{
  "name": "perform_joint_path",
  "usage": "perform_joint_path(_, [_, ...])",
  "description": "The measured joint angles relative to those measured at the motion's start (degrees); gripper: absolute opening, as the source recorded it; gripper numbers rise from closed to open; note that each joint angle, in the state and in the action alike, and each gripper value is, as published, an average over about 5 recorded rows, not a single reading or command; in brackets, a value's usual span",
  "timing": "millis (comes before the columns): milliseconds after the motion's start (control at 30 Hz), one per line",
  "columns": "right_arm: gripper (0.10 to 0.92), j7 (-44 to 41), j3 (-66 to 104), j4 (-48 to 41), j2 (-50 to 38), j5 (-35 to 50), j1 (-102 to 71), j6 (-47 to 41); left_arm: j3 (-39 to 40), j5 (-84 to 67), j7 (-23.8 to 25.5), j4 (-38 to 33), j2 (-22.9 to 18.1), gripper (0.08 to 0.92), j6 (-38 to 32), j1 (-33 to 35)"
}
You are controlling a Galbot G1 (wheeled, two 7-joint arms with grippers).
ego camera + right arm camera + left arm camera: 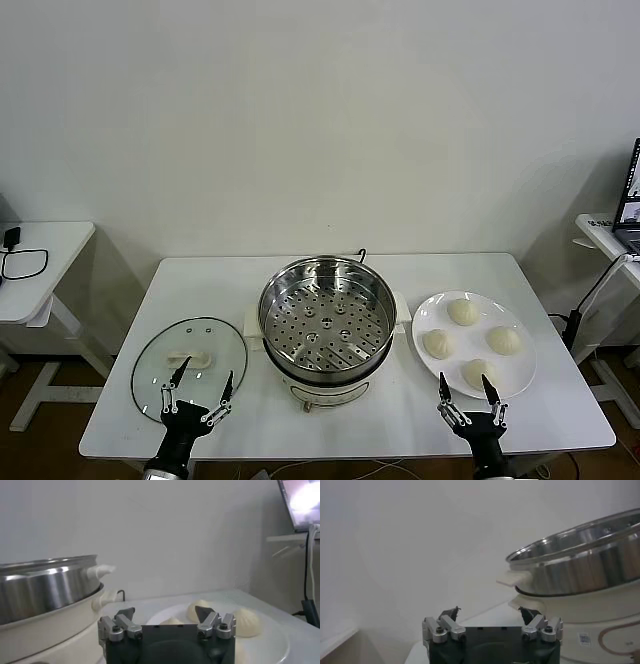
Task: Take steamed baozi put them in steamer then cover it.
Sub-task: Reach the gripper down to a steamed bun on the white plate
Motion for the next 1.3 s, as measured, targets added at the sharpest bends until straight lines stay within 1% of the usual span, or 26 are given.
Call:
perform_joint_path(200, [0.823,2.19,0.64,-0.72,-2.08,1.80,4.13,-3.23,-0.03,-0.15,-0.14,-0.37,-0.18,0.823,0.20,0.21])
perform_joint_path(400, [0.823,3.99,-0.26,-3.30,-6.09,5.70,12.47,-7.62,0.13,-0.43,-0.20,-1.03,-0.43,0.823,0.12,0.40])
perform_joint_path(600, [0.823,4.17,-4.13,-9.44,-11.43,11.41,24.42,-10.89,0.22,-0.59,-0.30,-1.73,-0.66,0.823,0.04,0.51])
perform_joint_path(767, [0.823,1.61,-9.55,-16.70,-16.23,16.50,35.68,-13.39,-0.01,-0.77,-0.42,-2.29,-0.73,0.823,0.07,0.51])
perform_joint_path(867, [0.823,-2.11,-13.60,-21.44,-19.16,18.64,42.22,-14.71,-0.13,-0.86,-0.48,-2.48,-0.77,0.823,0.09,0.43])
perform_joint_path(1000, [0.823,-10.51,-20.34,-27.98,-23.12,19.38,50.71,-16.26,-0.25,-0.90,-0.56,-2.50,-0.84,0.823,0.10,0.19])
perform_joint_path(1133, [0.823,-22.49,-28.13,-34.80,-26.14,17.32,59.56,-17.16,-0.33,-0.92,-0.62,-2.48,-0.98,0.823,0.17,-0.06])
perform_joint_path(1300, [0.823,-39.27,-37.98,-43.96,-27.72,11.61,71.10,-17.08,-0.41,-0.93,-0.73,-2.49,-1.16,0.823,0.39,-0.32])
